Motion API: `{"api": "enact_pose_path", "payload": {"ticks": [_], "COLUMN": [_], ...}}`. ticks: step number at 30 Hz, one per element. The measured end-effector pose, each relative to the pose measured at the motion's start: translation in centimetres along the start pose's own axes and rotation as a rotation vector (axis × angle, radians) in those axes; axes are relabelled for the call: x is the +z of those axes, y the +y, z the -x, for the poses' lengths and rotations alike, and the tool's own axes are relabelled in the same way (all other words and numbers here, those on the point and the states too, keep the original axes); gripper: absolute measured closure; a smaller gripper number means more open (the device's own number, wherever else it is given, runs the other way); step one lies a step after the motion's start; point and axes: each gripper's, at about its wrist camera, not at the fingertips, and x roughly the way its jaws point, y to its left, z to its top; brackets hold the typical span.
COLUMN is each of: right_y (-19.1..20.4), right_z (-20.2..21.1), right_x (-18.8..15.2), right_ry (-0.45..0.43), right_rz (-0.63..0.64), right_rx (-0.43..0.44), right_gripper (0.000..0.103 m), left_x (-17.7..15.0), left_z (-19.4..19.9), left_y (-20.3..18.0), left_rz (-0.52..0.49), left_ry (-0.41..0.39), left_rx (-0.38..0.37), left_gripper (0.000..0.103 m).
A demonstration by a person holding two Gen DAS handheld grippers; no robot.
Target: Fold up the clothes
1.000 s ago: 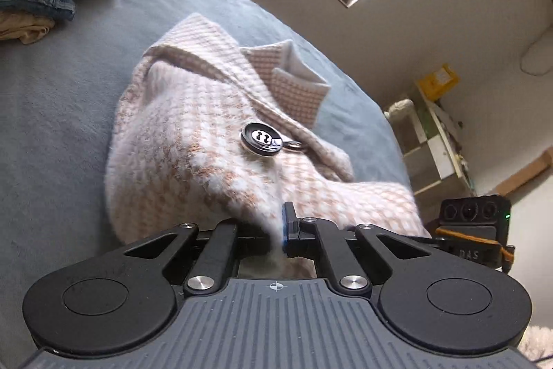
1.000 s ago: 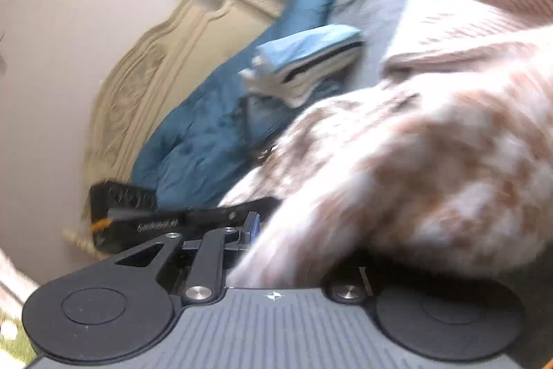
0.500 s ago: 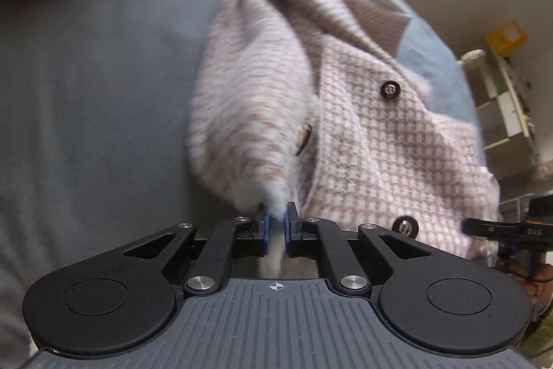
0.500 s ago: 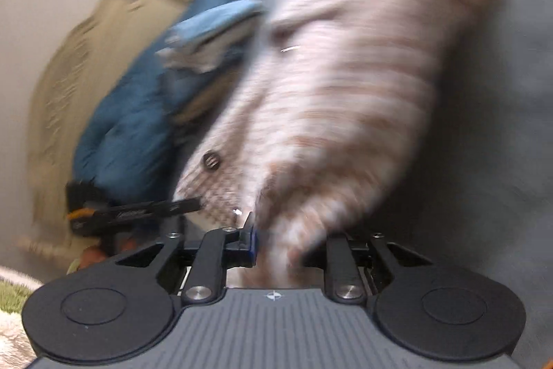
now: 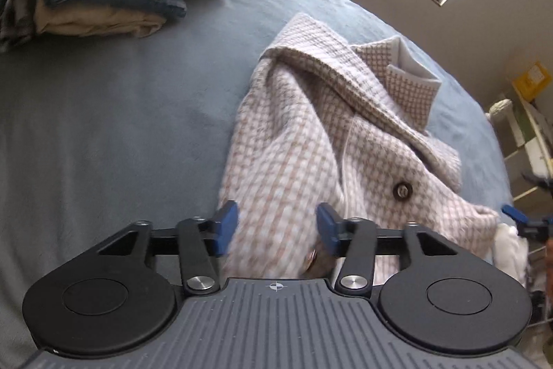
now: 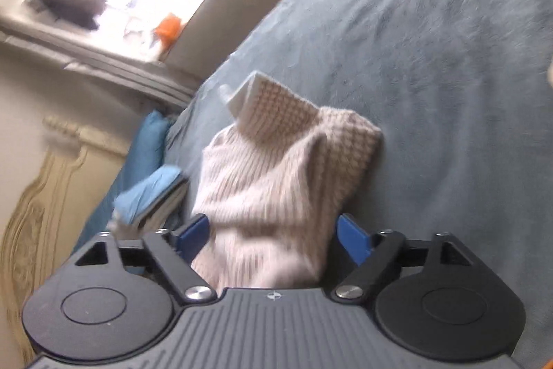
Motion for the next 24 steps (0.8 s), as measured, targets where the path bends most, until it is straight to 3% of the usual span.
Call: {"api": "enact_pose_path", "payload": {"ticks": [4,6,8,11,13,18,24], "right_y": [0.1,0.1,0.4,2.2,3.0,6.0,17.6], "right_z": [-6.7,-9.6,-11.0,-10.7,-10.0,-8.4,-10.1], "right_x": [1.8,2.3,2.0,1.2,1.1,1.7,3.4], "right_ry": [0.056,0.093,0.137,0.139,0.146,0.141,0.143], "right_rz": [-0.066,-0.090,-0.075,0.015,0.035,0.045,0.219], "right_rx": [-0.085,-0.130,-0.178,-0.212,-0.189,-0.140,0.097], "right_gripper": [0.013,0.022,0.053,0.080,0.089,0.092,0.093], "left_x": [0.7,0.7,0.6,0.5,0.7,1.9,2.9], "left_z": [-2.2,-2.9,-3.7,-5.1,-6.1,-7.3,-8.6], "left_y": [-1.7,-2.1,-2.0,-1.6,-1.0,0.1,1.1], "left_rz": [-0.057,-0.080,-0.104,-0.128,-0.112,-0.061,-0.048], "left_ry": [0.034,0.054,0.070,0.096,0.125,0.172,0.235], "left_rx": [0.047,0.051,0.049,0.056,0.058,0.049,0.034], "left_gripper": [0.049,0.049,0.048,0.048,0.048,0.048,0.048]}}
